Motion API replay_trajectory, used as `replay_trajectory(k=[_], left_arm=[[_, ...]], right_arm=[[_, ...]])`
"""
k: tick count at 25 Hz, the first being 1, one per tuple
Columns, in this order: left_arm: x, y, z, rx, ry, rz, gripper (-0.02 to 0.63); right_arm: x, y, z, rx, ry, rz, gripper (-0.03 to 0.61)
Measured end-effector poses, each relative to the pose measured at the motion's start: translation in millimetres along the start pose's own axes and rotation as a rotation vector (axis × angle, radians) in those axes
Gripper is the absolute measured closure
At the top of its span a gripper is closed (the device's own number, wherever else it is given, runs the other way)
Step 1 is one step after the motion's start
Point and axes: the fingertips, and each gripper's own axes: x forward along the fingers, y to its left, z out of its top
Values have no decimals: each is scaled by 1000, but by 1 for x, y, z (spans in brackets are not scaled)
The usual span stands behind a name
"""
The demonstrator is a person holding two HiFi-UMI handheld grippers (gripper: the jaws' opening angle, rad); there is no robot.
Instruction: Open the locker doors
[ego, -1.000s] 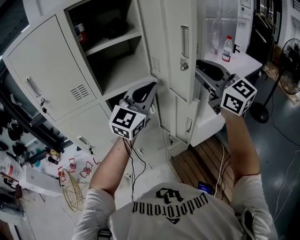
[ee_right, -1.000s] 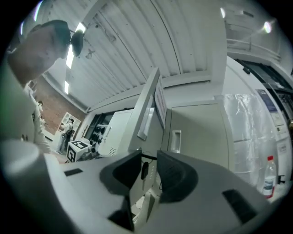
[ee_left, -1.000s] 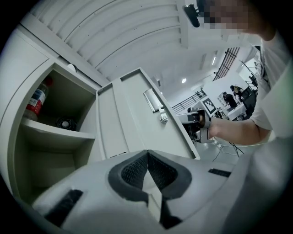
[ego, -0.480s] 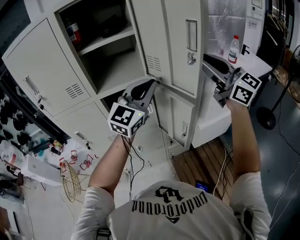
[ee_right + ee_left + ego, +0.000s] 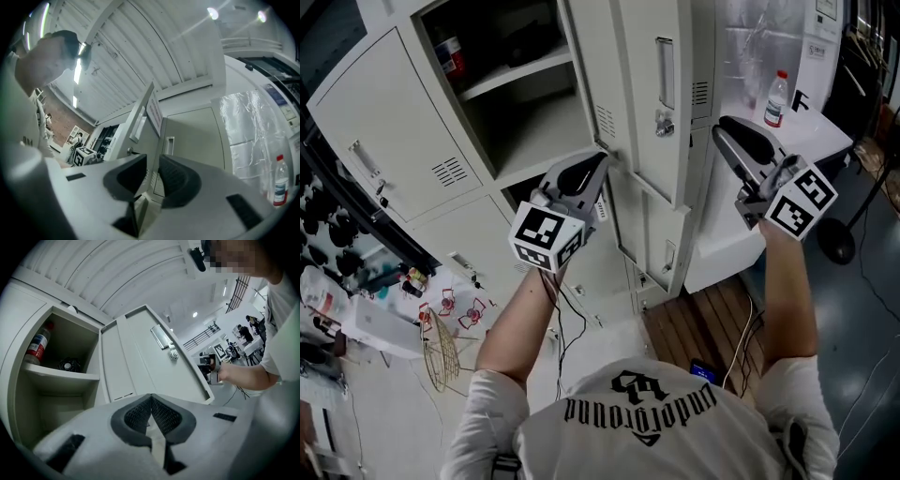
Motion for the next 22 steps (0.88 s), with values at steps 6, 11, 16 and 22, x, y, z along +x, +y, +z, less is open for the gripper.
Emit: replay_trajectory(k=[6,11,16,22], left_arm=[[-20,1,-6,-13,15,27,606],[-49,9,-14,-27,36,74,606],[-95,24,-25,-28,70,163,606],[-174,39,-36,-5,146,302,606]], right_arm=[[-11,49,10,-43,-17,-7,491],[-1,104,6,-27,-4,67,494],[27,151,-12,24,19,173,506],[67,209,-49,103,70,315,508]])
